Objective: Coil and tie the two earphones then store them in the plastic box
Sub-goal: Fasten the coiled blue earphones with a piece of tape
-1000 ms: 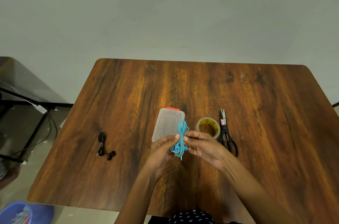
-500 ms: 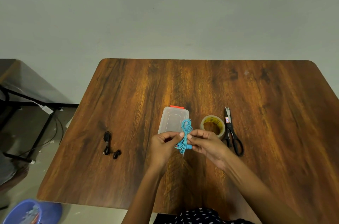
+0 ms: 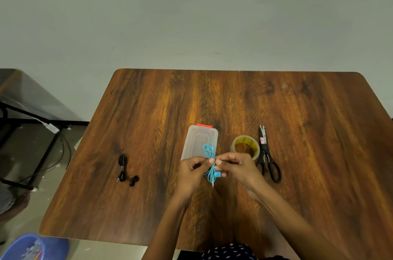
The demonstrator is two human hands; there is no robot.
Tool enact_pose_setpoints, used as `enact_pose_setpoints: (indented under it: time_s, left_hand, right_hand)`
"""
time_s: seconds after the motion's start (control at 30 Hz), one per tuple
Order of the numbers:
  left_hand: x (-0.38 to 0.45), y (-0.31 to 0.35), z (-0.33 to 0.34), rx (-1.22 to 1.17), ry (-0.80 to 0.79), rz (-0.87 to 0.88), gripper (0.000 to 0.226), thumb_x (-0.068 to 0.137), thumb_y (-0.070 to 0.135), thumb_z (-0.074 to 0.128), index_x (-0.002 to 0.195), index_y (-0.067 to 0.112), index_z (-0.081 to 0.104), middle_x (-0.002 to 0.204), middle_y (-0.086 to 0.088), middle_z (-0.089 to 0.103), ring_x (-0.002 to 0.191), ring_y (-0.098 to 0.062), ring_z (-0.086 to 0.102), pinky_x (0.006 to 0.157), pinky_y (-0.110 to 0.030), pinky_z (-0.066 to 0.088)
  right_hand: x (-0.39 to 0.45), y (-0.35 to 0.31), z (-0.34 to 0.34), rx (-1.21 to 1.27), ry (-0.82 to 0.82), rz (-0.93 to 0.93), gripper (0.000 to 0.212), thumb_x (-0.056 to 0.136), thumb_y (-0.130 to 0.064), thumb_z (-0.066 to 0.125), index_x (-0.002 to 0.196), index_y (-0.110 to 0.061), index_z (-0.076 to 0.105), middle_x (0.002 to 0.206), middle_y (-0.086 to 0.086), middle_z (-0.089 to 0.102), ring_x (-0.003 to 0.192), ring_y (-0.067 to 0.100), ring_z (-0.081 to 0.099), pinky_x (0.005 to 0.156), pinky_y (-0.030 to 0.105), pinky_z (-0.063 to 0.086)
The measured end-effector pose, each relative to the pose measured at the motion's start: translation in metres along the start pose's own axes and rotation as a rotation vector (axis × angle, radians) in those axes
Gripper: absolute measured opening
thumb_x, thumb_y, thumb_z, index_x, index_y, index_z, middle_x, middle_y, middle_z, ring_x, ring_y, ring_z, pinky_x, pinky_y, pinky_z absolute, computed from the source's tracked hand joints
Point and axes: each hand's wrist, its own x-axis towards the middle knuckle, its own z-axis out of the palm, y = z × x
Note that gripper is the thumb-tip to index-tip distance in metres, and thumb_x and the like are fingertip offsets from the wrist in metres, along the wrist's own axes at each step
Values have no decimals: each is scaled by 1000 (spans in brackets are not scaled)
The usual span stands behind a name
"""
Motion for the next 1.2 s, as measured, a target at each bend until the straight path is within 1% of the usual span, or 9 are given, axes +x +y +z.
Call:
enact_pose_setpoints:
  time_s: [0.13,0.23,0.4,0.53,0.6,0.77,1.0,1.13,1.2]
  left_hand:
    - [0,0,1,-10,-24,-28,19,88,17,62,98,3,71,92,-3,74,85,-10,70,66,-14,52]
    - [0,0,1,-16,-41,-45,17,90,17,61,96,4,71,92,-2,73,85,-7,69,66,-14,52]
    - [1,-2,0,-7,-49,-46,20,90,19,60,97,3,70,96,-7,72,91,-15,69,73,-18,54]
    - [0,-2,4,-21,-52,-52,18,91,17,59,96,4,70,95,-6,72,89,-13,69,70,-16,54]
    - [-1,-1,5,-51,-51,-53,17,92,16,57,95,5,69,93,-5,73,87,-12,70,69,-16,53]
    - [0,0,3,-80,-54,-11,18,93,15,55,98,4,69,93,-8,73,89,-16,69,73,-20,54]
    - [-2,0,5,-52,-16,60,17,91,13,56,98,3,68,94,-7,72,89,-14,69,73,-21,55]
    - [-3,1,5,-50,-5,89,16,91,13,57,97,4,68,95,-7,72,92,-15,68,78,-24,56]
    - [-3,-1,4,-45,-1,95,17,89,15,58,97,3,68,95,-8,72,93,-18,68,81,-29,57]
  right_hand:
    - [2,-2,-4,-23,-44,12,17,84,-6,67,100,1,69,87,12,72,69,8,69,54,14,49]
    - [5,-5,-7,1,-52,86,18,81,-8,71,97,-2,69,86,9,73,73,9,71,56,17,51]
    - [9,-9,-12,33,-109,178,19,79,-12,73,97,-6,71,86,7,75,78,11,71,61,18,52]
    - [9,-10,-11,-76,-61,100,18,79,-13,74,96,-5,72,85,3,74,74,4,69,54,13,47]
    - [9,-10,-9,-108,-41,64,19,79,-13,74,96,-4,71,85,3,74,73,4,68,54,13,47]
    - [11,-11,-7,10,-67,125,21,80,-10,72,99,-2,70,92,9,73,80,11,71,62,19,56]
    - [15,-11,-9,184,-137,285,24,79,-6,71,103,-3,69,95,11,73,84,15,71,68,23,58]
    - [19,-9,-10,334,-169,396,18,81,-2,67,98,-6,69,88,9,73,80,14,70,68,23,59]
    - [18,-9,-10,326,-168,412,16,81,-3,67,96,-8,70,85,5,73,80,13,69,66,23,57]
